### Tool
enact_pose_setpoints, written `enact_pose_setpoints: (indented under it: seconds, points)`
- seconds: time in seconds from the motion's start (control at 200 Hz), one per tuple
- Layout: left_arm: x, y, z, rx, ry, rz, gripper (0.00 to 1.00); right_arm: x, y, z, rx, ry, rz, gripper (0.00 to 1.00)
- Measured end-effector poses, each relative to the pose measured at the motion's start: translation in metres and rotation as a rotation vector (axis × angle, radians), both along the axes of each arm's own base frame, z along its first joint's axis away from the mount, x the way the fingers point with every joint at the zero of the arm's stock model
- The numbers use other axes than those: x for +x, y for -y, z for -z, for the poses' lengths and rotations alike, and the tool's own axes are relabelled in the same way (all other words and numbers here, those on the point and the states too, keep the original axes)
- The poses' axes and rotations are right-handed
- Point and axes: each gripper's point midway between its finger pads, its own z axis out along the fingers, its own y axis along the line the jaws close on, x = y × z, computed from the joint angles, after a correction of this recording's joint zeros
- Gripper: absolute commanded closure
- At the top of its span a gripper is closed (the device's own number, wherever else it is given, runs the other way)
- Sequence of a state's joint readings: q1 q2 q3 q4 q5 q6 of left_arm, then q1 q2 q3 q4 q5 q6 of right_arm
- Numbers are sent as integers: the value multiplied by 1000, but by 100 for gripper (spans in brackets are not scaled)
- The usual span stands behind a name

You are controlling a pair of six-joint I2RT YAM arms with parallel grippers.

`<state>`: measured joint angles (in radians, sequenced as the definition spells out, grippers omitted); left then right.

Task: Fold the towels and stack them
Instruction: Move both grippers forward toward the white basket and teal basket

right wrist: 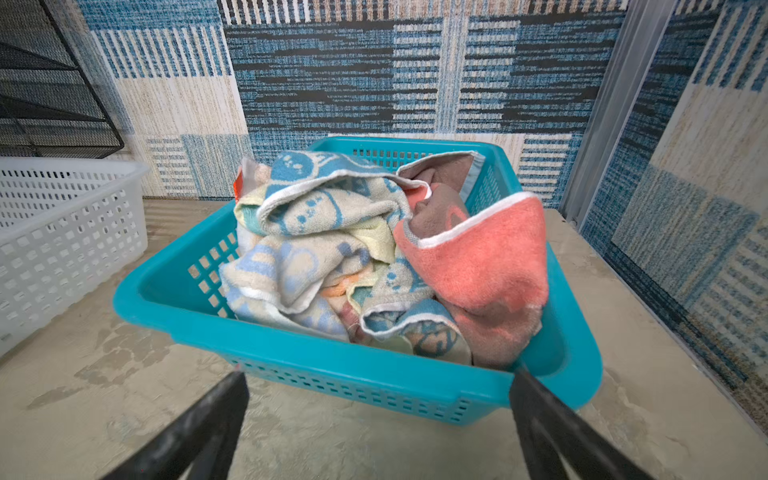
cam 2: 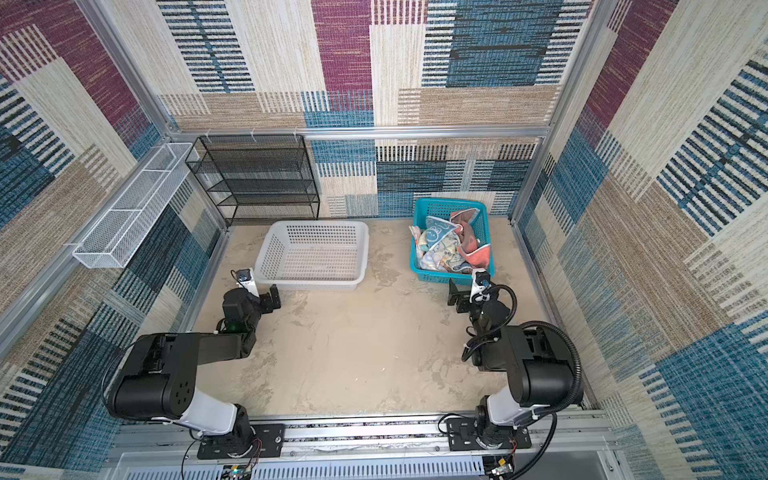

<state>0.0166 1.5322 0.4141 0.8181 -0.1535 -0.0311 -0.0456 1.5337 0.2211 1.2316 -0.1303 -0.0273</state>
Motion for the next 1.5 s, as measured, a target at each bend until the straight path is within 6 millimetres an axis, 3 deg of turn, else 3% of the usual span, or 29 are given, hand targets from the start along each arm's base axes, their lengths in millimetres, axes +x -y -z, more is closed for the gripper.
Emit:
enact_pose_setpoints:
  seconds: [0.576,0.766,1.167,1.287,1.502]
  points:
    - [0,0,0,0,0,1,0,0,0,0,0,0,0,0]
    - [4,13,2,-16,-16,79,0,0,0,0,0,0,0,0]
    - [4,18,1,-13,-15,110,0,0,0,-1,0,2,0,0]
    - [-3,18,-9,-10,12,107,0,-1,0,-7,0,14,0,0]
    - [-15,12,-47,-9,57,73,0,2,0,-33,2,42,3,0]
